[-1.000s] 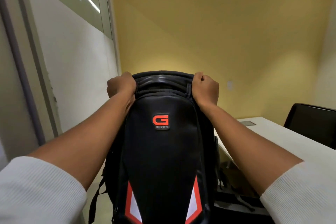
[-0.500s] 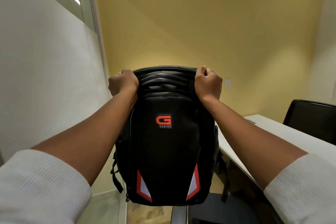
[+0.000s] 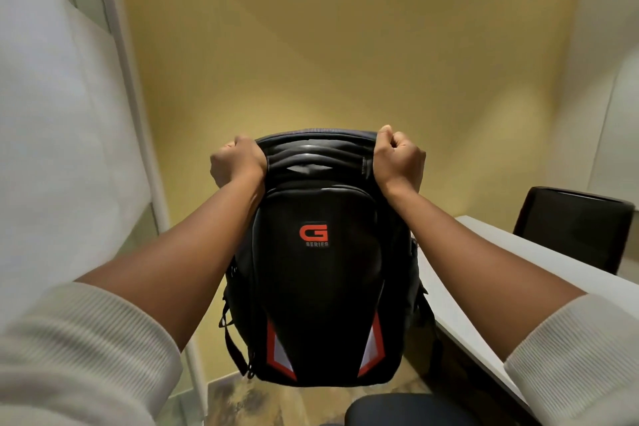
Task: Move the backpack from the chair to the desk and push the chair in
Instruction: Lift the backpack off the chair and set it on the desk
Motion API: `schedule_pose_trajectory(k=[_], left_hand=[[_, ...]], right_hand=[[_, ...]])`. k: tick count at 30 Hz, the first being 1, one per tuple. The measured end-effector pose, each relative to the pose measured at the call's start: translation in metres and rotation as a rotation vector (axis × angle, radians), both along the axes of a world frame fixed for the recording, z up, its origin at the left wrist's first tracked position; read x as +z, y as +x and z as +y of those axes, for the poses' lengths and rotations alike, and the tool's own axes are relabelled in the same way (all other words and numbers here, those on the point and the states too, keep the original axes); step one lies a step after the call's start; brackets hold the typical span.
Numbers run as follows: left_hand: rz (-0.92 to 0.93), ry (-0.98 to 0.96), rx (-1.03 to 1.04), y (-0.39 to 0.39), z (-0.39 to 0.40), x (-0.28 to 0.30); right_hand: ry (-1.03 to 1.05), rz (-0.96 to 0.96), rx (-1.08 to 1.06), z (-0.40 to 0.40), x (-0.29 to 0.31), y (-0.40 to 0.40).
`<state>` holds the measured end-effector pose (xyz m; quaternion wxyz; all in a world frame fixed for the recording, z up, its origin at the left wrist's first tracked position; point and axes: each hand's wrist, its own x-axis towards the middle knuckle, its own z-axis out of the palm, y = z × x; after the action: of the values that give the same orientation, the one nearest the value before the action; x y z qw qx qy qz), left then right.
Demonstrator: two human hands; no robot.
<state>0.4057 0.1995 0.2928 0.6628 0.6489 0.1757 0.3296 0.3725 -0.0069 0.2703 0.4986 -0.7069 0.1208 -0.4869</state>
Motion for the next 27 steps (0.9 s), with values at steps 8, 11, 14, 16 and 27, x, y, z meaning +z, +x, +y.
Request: schedule_pose_trajectory(k=[8, 11, 14, 16, 27], left_hand=[[0.090, -0.105, -0.118, 0.111, -0.032, -0.037], [0.131, -0.142, -0.178, 0.157, -0.047, -0.055], [0.171, -0.161, -0.239, 0.211, -0.062, -0.069], [0.207, -0.168, -0.308, 0.248, -0.073, -0.076], [0.310, -0.137, -0.622, 0.398, -0.116, -0.095]], right_hand=[[-0.009, 0.090, -0.071, -0.027, -0.027, 0.090], [0.008, 0.131, -0.143, -0.037, -0.043, 0.132], [0.044, 0.163, -0.237, -0.043, -0.056, 0.176], [0.080, 0.158, -0.330, -0.046, -0.065, 0.204], [0.358, 0.150, -0.642, -0.068, -0.091, 0.332]])
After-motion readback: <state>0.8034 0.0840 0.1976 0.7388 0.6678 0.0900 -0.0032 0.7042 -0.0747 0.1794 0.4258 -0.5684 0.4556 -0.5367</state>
